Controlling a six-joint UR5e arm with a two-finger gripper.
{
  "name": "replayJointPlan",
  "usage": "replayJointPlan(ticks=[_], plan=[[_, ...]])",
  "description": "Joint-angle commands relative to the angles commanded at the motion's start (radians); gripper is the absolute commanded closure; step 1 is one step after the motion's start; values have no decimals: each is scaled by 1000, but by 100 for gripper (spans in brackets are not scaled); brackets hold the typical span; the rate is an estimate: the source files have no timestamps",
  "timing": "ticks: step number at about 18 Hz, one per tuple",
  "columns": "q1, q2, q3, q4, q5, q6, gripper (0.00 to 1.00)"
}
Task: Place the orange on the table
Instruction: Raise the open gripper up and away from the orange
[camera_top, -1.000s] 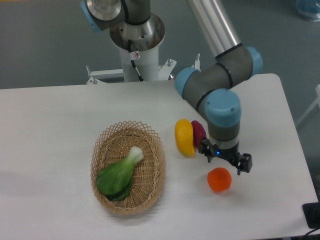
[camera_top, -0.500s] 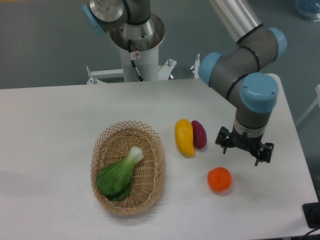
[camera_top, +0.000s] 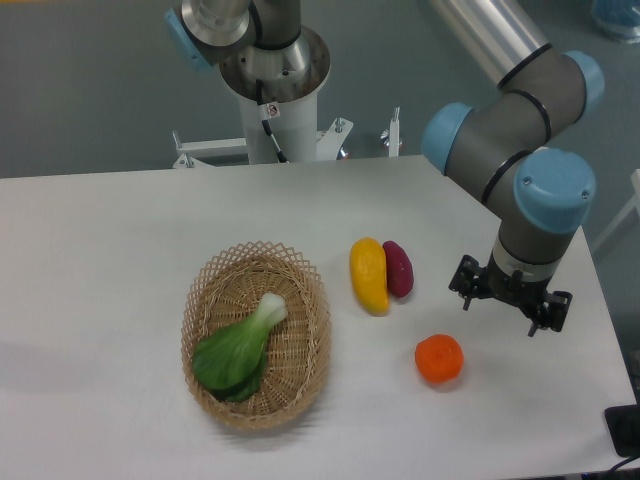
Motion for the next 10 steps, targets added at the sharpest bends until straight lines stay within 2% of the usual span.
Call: replayJointPlan(ticks=[10], plan=[[-9, 0, -26, 18, 11, 0, 0]])
